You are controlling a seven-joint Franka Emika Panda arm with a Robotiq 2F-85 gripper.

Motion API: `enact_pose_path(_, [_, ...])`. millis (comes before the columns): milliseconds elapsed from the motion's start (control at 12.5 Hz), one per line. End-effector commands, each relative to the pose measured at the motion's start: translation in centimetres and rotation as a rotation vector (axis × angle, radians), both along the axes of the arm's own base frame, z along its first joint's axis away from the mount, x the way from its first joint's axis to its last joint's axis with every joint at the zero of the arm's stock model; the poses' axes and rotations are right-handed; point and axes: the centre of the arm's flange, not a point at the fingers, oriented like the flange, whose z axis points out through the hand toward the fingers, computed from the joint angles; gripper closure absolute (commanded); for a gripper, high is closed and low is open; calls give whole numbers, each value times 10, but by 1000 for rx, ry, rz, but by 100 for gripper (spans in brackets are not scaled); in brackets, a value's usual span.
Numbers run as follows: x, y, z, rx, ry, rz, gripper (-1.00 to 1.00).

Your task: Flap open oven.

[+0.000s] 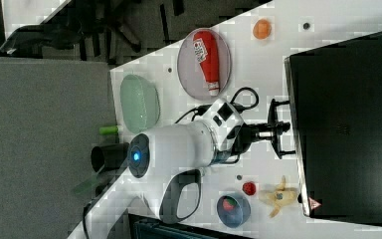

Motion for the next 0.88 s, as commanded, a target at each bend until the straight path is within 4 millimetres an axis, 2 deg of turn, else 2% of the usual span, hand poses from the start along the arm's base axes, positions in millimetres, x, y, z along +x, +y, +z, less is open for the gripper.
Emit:
enact_pose_path(80, [1,13,-15,-3,15,76,65])
enact_pose_path(400, [14,49,-30,-73,69,116,65])
enact_pose_path(880, [31,130,-83,-262,154,107,65])
